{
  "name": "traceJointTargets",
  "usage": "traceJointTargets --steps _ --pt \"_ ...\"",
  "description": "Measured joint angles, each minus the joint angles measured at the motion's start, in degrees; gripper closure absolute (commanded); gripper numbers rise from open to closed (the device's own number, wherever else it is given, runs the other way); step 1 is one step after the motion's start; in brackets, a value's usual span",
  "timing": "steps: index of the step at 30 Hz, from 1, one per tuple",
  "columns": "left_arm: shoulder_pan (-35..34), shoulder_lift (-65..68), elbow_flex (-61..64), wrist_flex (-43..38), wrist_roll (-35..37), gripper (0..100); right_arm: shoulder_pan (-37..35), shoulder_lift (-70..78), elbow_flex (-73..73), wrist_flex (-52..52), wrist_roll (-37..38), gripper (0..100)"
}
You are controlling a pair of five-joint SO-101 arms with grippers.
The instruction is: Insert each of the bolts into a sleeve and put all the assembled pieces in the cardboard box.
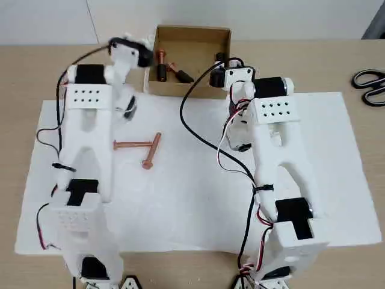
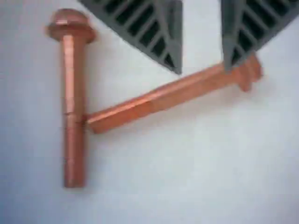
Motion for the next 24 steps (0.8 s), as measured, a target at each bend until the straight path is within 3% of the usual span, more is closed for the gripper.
traceJointTargets --steps 3,16,24 --pt "0.62 0.00 -0.18 0.70 14.95 95 0.00 0.00 0.00 0.00 0.00 99.1" --pt "0.70 0.00 6.68 -1.14 57.93 88 0.00 0.00 0.00 0.00 0.00 99.1" --pt "-0.35 0.00 13.98 -2.64 68.57 88 0.00 0.00 0.00 0.00 0.00 99.1"
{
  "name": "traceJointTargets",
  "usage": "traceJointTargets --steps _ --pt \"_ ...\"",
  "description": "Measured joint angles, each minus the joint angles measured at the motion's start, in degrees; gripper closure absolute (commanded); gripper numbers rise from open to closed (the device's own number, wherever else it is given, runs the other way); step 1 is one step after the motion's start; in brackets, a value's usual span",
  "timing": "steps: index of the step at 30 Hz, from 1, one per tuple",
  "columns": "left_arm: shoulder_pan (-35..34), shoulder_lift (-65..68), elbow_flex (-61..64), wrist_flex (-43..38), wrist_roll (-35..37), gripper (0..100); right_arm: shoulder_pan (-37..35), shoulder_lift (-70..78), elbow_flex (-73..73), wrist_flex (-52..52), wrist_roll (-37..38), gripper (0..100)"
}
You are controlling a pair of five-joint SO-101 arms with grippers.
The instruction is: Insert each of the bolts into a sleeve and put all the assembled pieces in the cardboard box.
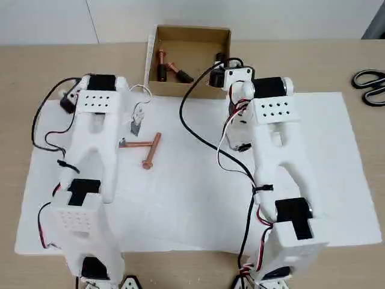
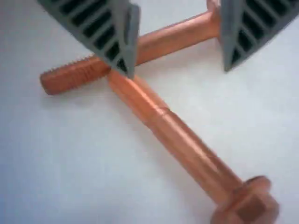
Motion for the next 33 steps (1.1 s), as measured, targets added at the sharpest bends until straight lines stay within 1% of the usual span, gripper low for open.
traceJointTargets --steps 5,10,14,23,28,33 --pt "0.00 0.00 4.04 -0.79 3.96 88 0.09 0.00 0.00 0.00 0.00 99.1" --pt "-0.70 0.00 7.91 -6.33 6.68 88 0.00 0.00 0.00 0.00 0.00 99.1" --pt "-1.41 0.00 8.70 -8.88 7.21 88 0.00 0.00 0.00 0.00 0.00 99.1" --pt "-1.67 0.00 8.70 -9.14 7.30 88 0.00 0.00 0.00 0.00 0.00 99.1" --pt "-2.20 4.84 8.62 -11.43 7.38 88 0.00 0.00 0.00 0.00 0.00 99.1" --pt "-3.25 6.07 7.30 -11.08 7.38 88 0.00 0.00 0.00 0.00 0.00 99.1"
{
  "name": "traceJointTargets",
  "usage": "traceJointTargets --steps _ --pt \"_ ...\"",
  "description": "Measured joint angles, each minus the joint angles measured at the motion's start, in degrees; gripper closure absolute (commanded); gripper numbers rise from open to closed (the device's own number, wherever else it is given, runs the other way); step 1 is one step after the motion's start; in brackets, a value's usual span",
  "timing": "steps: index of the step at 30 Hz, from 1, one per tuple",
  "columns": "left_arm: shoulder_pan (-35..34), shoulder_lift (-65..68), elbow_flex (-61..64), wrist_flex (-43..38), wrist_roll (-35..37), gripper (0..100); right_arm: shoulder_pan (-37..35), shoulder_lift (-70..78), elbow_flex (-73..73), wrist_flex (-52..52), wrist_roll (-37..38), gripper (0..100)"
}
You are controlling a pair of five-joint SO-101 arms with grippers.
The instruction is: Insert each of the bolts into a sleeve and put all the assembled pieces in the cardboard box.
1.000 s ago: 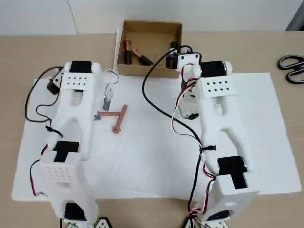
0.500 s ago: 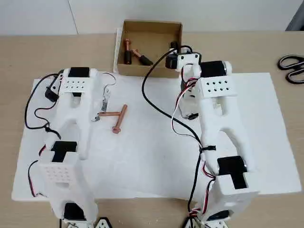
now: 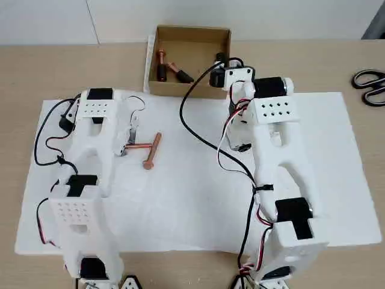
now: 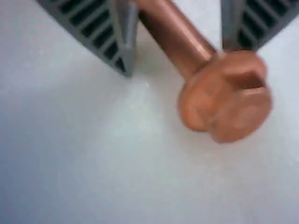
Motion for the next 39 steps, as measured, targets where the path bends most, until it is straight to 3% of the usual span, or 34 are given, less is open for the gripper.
traceJointTargets --steps 5,12,22,26,34,39 --pt "-0.18 0.44 -0.35 0.09 0.00 89 0.00 0.00 0.00 0.00 0.00 99.1" --pt "-0.18 0.53 -1.05 -0.44 4.40 99 0.00 0.00 0.00 0.00 0.00 99.1" --pt "-0.26 0.79 -1.58 -0.44 2.90 99 0.00 0.00 0.00 0.00 0.00 99.1" --pt "-0.35 1.05 -4.04 1.32 -7.91 99 0.00 0.00 0.00 0.00 0.00 99.1" --pt "-1.05 1.41 -21.10 13.36 -41.85 99 0.00 0.00 0.00 0.00 0.00 99.1" --pt "-1.23 1.49 -21.71 14.51 -56.44 99 0.09 0.00 0.00 0.00 0.00 99.1"
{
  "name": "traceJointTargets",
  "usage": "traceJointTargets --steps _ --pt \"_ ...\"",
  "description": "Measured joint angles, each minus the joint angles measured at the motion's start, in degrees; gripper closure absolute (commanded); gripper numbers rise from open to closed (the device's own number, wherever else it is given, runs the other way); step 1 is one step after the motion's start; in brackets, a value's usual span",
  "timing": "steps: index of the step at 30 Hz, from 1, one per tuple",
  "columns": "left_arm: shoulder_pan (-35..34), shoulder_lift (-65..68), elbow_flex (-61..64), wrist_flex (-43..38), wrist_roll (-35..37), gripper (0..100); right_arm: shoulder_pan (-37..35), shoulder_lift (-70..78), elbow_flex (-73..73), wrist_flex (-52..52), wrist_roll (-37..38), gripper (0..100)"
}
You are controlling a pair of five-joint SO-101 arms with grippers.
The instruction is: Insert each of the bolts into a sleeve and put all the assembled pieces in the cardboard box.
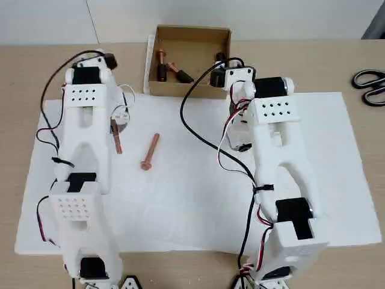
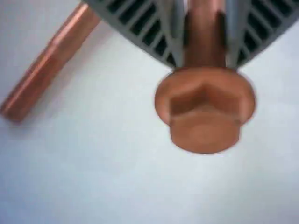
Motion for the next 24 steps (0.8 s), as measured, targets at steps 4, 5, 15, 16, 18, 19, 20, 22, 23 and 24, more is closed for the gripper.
traceJointTargets --steps 4,5,15,16,18,19,20,22,23,24 --pt "1.49 0.00 4.13 -0.26 -11.08 98 -0.09 0.00 0.00 0.00 0.00 99.1" --pt "2.11 0.00 5.36 -0.88 -11.87 98 0.00 0.00 0.00 0.00 0.00 99.1" --pt "2.46 0.00 11.60 -7.38 -13.45 93 -0.09 0.00 0.00 0.00 0.00 99.1" --pt "2.46 0.00 11.60 -7.82 -13.45 93 -0.09 0.00 0.00 0.00 0.00 99.1" --pt "2.46 0.00 11.60 -8.62 -14.24 93 -0.09 0.00 0.00 0.00 0.00 99.1" --pt "2.46 0.00 11.60 -8.88 -14.51 93 -0.09 0.00 0.00 0.00 0.00 99.1" --pt "2.46 0.00 11.60 -8.88 -14.68 93 -0.09 0.00 0.00 0.00 0.00 99.1" --pt "2.46 0.00 11.78 -9.32 -14.86 93 -0.09 0.00 0.00 0.00 0.00 99.1" --pt "2.46 0.00 11.87 -9.67 -14.95 93 -0.09 0.00 0.00 0.00 0.00 99.1" --pt "2.46 0.00 12.48 -10.20 -14.95 93 -0.09 0.00 0.00 0.00 0.00 99.1"
